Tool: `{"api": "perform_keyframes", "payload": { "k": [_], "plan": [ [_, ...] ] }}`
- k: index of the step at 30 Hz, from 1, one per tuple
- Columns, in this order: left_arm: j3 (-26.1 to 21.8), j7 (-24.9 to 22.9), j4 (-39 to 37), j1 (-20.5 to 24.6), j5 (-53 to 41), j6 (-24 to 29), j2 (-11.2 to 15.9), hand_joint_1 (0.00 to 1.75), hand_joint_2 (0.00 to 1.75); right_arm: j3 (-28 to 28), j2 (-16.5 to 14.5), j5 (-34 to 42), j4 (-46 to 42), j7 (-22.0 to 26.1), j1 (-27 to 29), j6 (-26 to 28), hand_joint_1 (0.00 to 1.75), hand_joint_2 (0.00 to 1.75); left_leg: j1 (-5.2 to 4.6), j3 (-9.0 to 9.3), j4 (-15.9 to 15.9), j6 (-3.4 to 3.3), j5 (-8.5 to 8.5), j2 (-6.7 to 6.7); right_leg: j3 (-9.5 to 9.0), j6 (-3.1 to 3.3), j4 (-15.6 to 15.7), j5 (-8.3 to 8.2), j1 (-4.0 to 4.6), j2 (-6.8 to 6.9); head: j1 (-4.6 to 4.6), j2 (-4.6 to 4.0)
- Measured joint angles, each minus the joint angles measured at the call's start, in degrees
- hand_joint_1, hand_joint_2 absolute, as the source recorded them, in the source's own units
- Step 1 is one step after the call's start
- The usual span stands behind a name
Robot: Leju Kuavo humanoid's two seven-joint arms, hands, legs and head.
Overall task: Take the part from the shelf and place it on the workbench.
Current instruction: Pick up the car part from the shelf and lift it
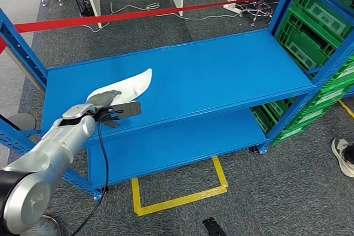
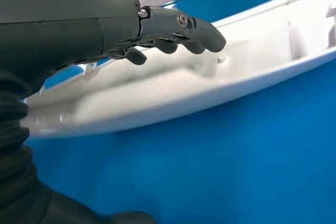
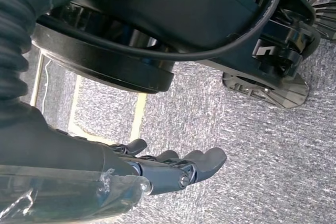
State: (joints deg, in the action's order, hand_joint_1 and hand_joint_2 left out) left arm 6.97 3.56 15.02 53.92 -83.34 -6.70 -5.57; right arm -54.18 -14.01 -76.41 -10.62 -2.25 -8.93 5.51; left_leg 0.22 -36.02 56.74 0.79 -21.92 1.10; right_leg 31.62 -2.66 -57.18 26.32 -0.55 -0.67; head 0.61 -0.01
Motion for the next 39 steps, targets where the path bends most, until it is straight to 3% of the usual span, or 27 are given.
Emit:
{"api": "perform_keyframes", "payload": {
  "k": [2, 6, 39],
  "plan": [
    [-0.4, -0.14, 0.0, -0.25, 0.3, -0.21, 0.15, 0.04, 1.75, -0.01, 0.0, -0.07, 0.0, 0.0, 0.01, 0.0, 0.0, 1.75, 0.0, 0.07, 0.0, 0.0, 0.0, 0.0, -0.06, 0.0, 0.0, 0.0, 0.0, 0.0, 0.0, 0.01],
    [-0.91, -0.18, 0.0, -0.76, 0.68, -0.49, 0.44, 1.75, 1.75, 0.0, 0.0, -0.25, 0.0, 0.02, 0.01, 0.0, 0.0, 1.75, 0.0, 0.23, -0.02, 0.0, -0.01, 0.0, -0.22, 0.0, 0.0, 0.01, 0.0, 0.0, 0.01, 0.0],
    [-2.01, 0.77, 0.0, -1.18, 0.52, 0.56, 1.04, 1.75, 1.75, -0.02, 0.0, -0.28, 0.0, 0.11, 0.06, 0.0, 0.0, 1.75, -0.01, 0.69, -0.03, -0.02, -0.01, 0.0, -0.63, 0.0, 0.01, 0.01, 0.0, -0.03, 0.0, 0.0]
  ]
}}
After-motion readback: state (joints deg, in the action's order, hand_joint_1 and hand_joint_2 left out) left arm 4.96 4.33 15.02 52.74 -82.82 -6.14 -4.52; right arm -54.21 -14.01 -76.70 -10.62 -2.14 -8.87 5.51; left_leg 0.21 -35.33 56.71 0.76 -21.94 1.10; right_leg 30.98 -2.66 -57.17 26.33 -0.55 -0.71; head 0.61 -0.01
